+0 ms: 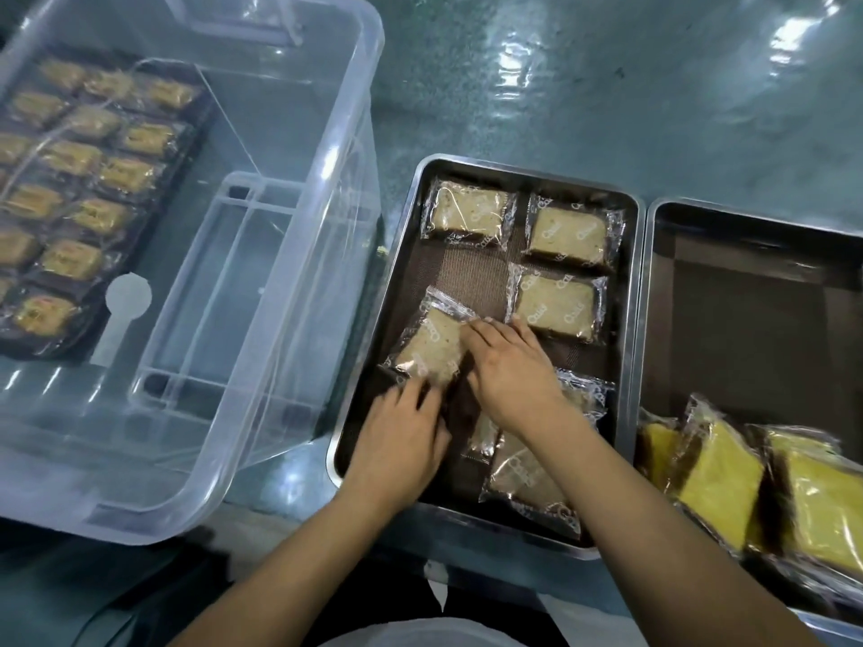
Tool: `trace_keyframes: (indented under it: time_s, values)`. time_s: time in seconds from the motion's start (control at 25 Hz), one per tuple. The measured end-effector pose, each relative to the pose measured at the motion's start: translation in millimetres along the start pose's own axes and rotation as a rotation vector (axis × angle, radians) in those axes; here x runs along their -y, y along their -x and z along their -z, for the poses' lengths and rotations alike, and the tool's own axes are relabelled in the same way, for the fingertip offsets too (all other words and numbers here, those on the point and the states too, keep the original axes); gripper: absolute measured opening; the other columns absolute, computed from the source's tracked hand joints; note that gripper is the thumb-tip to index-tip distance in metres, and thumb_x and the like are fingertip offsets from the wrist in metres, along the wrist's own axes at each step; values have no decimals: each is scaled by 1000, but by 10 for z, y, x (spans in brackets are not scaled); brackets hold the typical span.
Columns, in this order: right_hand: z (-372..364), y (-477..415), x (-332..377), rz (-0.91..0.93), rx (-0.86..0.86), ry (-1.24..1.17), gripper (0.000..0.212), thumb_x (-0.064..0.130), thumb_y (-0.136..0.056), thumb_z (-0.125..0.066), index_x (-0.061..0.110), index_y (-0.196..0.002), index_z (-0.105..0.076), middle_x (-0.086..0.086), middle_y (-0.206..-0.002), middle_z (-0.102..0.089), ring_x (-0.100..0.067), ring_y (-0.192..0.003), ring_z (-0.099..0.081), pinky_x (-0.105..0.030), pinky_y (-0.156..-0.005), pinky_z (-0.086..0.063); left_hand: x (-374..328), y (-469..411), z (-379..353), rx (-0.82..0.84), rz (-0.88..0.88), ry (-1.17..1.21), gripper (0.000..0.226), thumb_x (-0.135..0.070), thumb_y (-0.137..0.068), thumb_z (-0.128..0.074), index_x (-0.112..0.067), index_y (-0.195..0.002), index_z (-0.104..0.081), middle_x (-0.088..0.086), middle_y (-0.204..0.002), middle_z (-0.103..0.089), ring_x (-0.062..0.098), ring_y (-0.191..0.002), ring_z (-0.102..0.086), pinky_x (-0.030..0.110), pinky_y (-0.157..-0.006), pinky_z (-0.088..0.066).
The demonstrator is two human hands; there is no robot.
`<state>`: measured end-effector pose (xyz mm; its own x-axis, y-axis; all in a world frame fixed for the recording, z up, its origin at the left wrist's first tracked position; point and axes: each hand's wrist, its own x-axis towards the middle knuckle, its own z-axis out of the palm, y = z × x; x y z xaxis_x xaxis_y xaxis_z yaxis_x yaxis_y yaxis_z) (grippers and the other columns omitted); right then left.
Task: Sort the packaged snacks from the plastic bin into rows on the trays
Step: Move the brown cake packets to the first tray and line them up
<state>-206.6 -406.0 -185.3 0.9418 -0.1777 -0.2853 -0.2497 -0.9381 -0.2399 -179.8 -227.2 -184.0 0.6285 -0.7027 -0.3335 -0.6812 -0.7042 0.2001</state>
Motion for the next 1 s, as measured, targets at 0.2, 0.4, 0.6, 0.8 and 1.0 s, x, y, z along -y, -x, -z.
trace_keyframes:
  time_s: [0.2,0.4,0.6,0.8,1.0]
  values:
    - [-16,134,10,-26,72,90,56,39,-99,-42,16,-150,-38,-3,-146,-49,-23,-139,-39,-46,-125,0,45,-6,-161,-80,100,-14,58,-42,-98,-35,-16,-149,-43,11,-152,-44,32,-143,-36,48,-119,-29]
    - [-48,177,116,-68,61,98,60,41,-101,-41,19,-156,-29,-4,-148,-46,-25,-143,-34,-54,-124,2,142,-361,-91,-79,104,7,60,-43,-102,-35,-11,-153,-32,15,-161,-28,34,-151,-19,47,-123,-10]
    - [-52,0,72,-68,27,117,64,41,-99,-43,13,-155,-32,-10,-151,-45,-27,-148,-28,-53,-124,3,171,-722,36,-94,127,44,60,-44,-103,-34,-14,-155,-25,11,-166,-18,32,-153,-7,47,-124,-7]
    - [-52,-206,-22,-99,-11,57,62,38,-100,-42,12,-155,-32,-11,-153,-43,-27,-149,-26,-52,-124,2,169,-997,126,-88,133,83,59,-39,-103,-39,-11,-153,-27,14,-164,-20,32,-153,-9,47,-124,-13]
    - [-54,-301,-74,-91,-21,46,63,37,-99,-42,14,-155,-30,-7,-149,-44,-28,-145,-32,-52,-124,-2,198,-1178,195,-83,127,108,60,-35,-101,-44,-6,-151,-29,19,-163,-22,33,-152,-14,42,-124,-12]
